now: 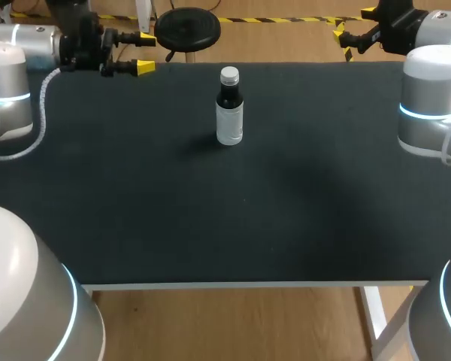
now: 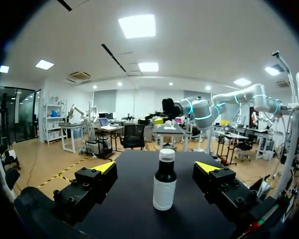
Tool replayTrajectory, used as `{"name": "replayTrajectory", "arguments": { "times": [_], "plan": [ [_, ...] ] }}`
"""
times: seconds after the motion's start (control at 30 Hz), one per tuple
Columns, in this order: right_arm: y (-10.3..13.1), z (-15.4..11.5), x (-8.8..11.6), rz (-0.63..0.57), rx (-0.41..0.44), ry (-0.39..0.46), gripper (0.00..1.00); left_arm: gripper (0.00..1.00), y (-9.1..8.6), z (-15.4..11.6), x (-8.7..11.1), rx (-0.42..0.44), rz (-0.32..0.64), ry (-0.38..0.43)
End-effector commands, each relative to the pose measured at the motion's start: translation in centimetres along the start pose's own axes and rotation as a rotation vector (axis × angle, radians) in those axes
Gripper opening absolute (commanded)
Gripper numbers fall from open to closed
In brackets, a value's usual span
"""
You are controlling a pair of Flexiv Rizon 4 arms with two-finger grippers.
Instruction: Unscrew the bottle cap
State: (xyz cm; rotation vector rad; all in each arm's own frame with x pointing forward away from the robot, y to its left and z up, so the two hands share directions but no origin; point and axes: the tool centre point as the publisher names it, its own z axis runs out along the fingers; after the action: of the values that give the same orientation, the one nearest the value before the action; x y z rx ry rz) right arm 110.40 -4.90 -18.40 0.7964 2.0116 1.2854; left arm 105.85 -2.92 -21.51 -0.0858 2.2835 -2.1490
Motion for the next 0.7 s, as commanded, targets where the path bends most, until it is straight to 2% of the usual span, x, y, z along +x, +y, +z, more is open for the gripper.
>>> {"name": "replayTrajectory", "arguments": {
  "times": [0.03, 0.1, 0.3, 0.7],
  "plan": [
    [-0.1, 0.0, 0.0, 0.000, -0.002, 0.002, 1.00, 1.00, 0.0, 0.0, -0.2, 0.001, -0.001, 0.005],
    [-0.1, 0.0, 0.0, 0.000, -0.002, 0.002, 1.00, 1.00, 0.5, 1.0, 0.3, -0.009, 0.017, 0.025],
    [-0.1, 0.0, 0.0, 0.000, -0.002, 0.002, 1.00, 1.00, 2.5, 3.9, 1.2, 0.042, 0.056, 0.081],
    [-0.1, 0.0, 0.0, 0.000, -0.002, 0.002, 1.00, 1.00, 5.1, 9.3, 1.9, 0.082, 0.049, 0.177]
  ]
}}
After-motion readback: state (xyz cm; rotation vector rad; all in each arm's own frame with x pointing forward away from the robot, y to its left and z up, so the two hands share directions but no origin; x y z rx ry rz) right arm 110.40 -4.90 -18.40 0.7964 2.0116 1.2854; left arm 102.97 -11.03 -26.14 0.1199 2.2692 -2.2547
